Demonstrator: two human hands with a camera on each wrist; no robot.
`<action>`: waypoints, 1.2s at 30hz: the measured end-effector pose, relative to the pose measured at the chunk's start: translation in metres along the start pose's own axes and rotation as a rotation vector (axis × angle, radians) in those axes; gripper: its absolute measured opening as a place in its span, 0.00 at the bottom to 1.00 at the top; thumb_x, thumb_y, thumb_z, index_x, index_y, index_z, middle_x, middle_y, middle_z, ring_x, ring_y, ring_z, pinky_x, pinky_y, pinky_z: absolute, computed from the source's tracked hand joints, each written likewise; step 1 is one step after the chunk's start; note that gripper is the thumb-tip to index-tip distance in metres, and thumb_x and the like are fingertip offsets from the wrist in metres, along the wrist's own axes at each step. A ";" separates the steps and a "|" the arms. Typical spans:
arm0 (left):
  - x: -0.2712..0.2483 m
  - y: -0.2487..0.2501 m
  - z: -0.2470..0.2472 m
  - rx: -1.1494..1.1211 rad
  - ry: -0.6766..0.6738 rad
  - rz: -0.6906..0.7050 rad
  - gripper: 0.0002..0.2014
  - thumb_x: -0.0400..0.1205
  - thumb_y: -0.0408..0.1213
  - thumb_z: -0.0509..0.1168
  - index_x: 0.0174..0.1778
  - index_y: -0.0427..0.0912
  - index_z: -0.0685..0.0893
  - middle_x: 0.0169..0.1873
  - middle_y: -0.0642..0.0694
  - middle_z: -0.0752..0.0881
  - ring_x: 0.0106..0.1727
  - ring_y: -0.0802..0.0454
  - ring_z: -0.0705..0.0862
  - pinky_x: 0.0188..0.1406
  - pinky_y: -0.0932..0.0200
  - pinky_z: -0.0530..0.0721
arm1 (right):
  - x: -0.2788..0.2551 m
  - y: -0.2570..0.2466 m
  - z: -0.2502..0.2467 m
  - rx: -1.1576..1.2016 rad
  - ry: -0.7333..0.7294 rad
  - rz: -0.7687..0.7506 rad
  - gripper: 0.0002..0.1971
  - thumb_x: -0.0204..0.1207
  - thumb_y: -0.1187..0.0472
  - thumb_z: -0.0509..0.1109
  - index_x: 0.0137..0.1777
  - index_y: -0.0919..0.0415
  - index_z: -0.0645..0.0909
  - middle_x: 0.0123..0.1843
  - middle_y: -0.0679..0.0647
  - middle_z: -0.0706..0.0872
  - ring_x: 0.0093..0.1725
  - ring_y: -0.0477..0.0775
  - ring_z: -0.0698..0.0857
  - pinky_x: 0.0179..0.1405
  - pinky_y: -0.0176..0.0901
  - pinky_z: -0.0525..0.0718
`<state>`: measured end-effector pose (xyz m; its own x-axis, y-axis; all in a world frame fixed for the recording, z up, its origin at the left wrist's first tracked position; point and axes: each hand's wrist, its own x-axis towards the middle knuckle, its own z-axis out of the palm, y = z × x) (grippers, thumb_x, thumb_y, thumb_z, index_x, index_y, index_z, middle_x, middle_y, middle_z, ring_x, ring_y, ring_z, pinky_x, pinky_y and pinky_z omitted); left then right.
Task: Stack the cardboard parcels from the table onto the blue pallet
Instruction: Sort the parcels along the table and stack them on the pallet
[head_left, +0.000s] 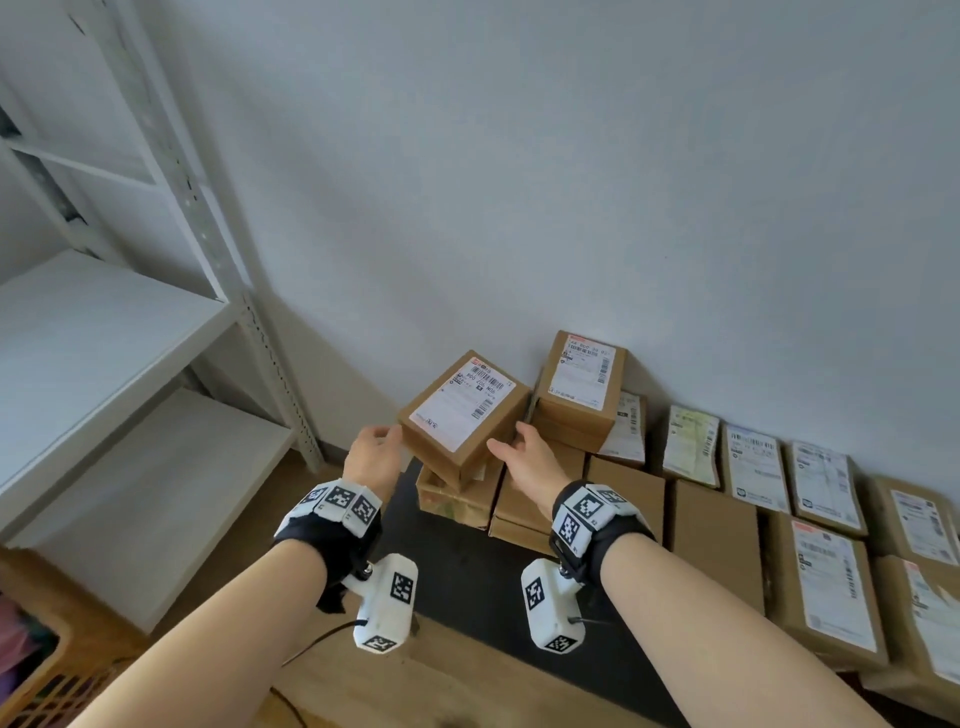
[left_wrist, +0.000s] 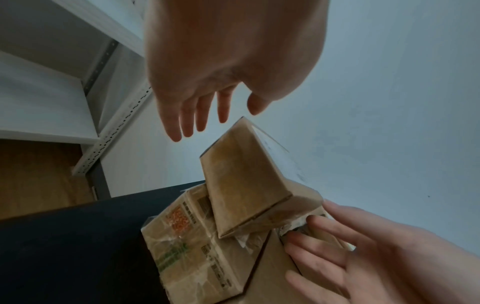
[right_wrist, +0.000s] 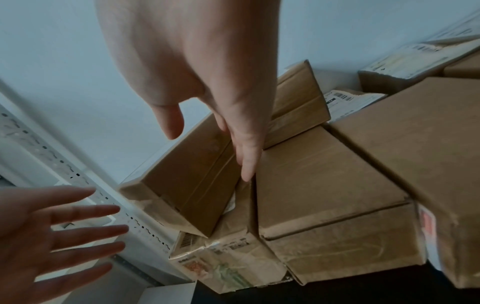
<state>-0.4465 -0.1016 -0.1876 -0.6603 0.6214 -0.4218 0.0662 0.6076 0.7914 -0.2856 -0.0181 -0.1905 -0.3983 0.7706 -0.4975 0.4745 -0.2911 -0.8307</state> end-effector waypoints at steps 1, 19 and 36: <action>0.007 0.000 0.000 -0.011 -0.016 0.007 0.21 0.87 0.45 0.53 0.73 0.39 0.70 0.68 0.41 0.77 0.40 0.56 0.79 0.33 0.65 0.73 | 0.003 -0.001 0.003 0.017 0.007 0.009 0.37 0.79 0.51 0.67 0.83 0.55 0.53 0.81 0.55 0.66 0.79 0.57 0.67 0.77 0.62 0.67; 0.016 0.007 -0.003 -0.098 -0.277 0.086 0.23 0.84 0.40 0.61 0.76 0.43 0.70 0.71 0.42 0.77 0.70 0.43 0.76 0.69 0.45 0.76 | 0.003 -0.009 0.016 0.197 0.038 0.043 0.31 0.79 0.65 0.67 0.79 0.53 0.60 0.72 0.53 0.75 0.71 0.56 0.75 0.63 0.54 0.76; -0.094 0.041 0.027 -0.092 -0.263 0.154 0.12 0.80 0.36 0.67 0.57 0.38 0.78 0.56 0.40 0.84 0.51 0.47 0.83 0.48 0.52 0.85 | -0.100 0.027 -0.057 0.244 0.044 -0.122 0.27 0.79 0.64 0.68 0.77 0.52 0.66 0.69 0.51 0.80 0.66 0.54 0.80 0.66 0.58 0.80</action>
<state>-0.3615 -0.1215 -0.1274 -0.4310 0.8165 -0.3841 0.0744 0.4563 0.8867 -0.1880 -0.0707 -0.1491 -0.4039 0.8309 -0.3827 0.2193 -0.3182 -0.9223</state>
